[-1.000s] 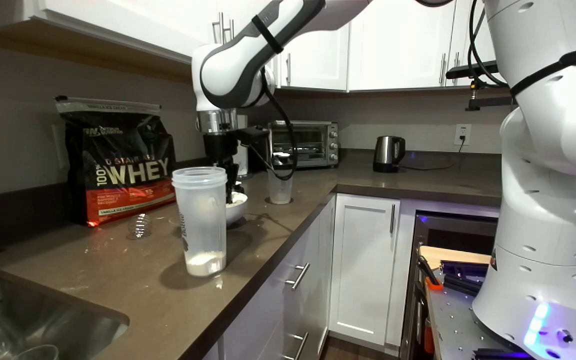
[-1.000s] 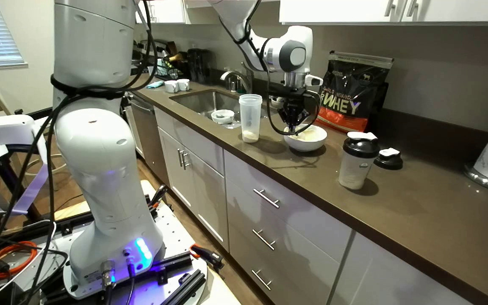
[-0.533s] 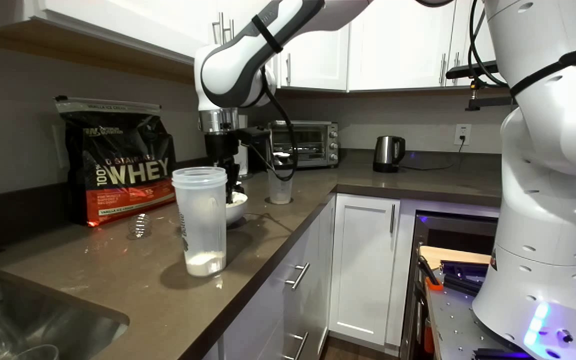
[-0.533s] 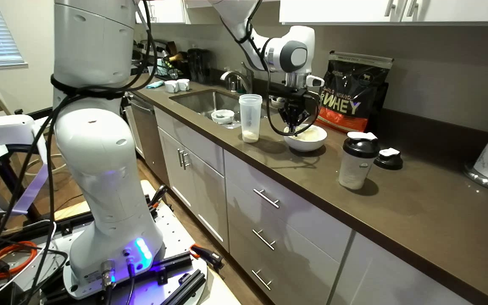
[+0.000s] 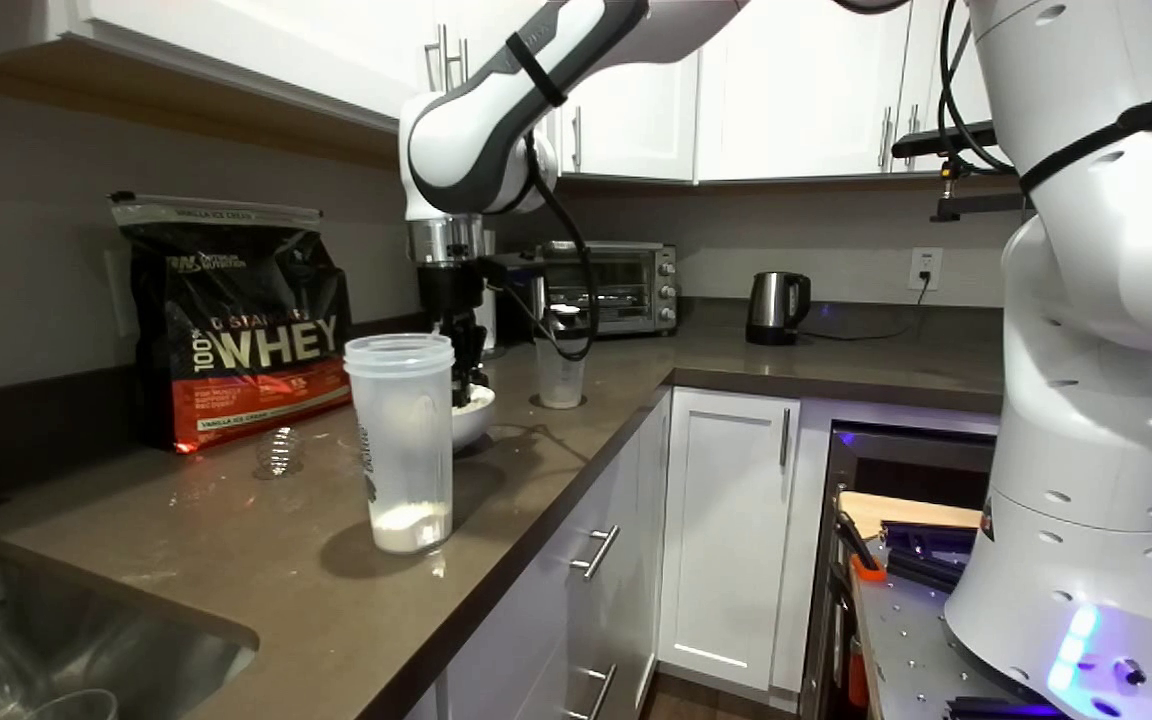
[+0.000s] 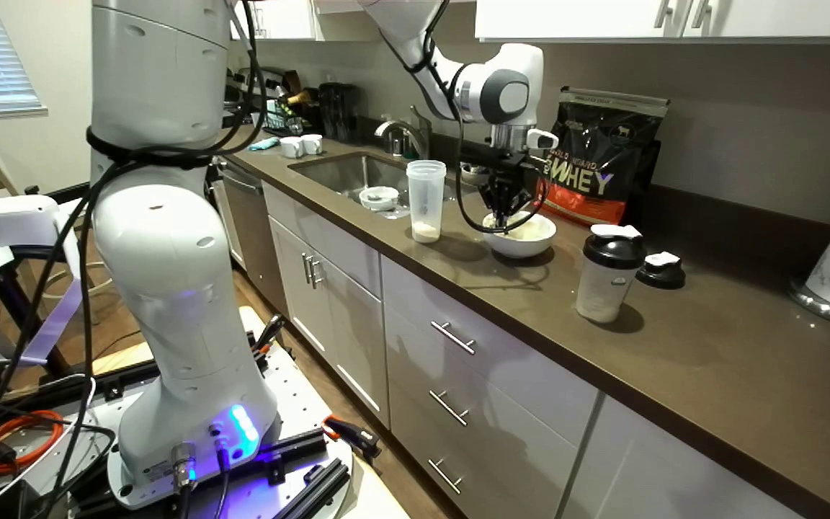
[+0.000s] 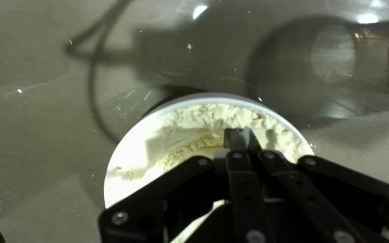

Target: Take a scoop of whey from the bowl and put it in the shaker bottle

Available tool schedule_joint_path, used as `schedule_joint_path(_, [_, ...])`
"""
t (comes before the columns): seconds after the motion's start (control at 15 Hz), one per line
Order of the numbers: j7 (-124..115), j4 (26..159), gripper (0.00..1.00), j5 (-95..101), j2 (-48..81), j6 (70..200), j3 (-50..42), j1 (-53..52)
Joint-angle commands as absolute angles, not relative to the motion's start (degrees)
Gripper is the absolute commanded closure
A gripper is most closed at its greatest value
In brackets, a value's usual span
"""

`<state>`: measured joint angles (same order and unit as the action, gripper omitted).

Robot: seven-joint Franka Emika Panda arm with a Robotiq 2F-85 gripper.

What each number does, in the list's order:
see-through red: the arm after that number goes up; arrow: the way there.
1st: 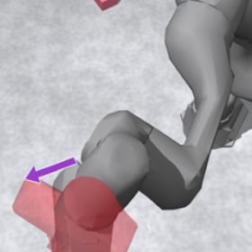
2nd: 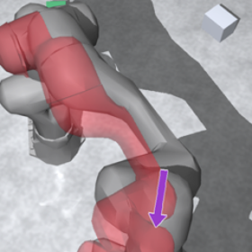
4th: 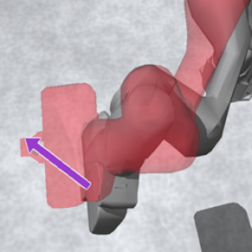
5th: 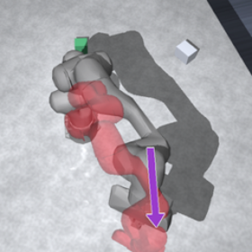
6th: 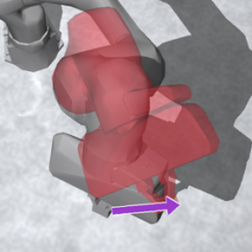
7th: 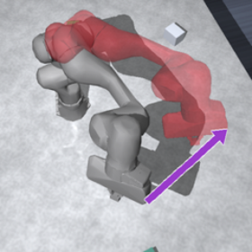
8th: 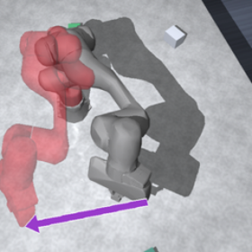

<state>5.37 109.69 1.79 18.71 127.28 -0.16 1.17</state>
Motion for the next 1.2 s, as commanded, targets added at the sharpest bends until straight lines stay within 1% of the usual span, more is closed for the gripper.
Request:
schedule_joint_path(0.0, [6.6,110.9,0.99,0.1,16.9,127.5,0.0,2.2])
schedule_joint_path(0.67, [7.1,110.9,0.99,-1.3,14.8,127.6,0.0,2.7])
schedule_joint_path(1.13, [8.7,110.4,0.99,-9.7,14.8,126.2,0.4,4.5])
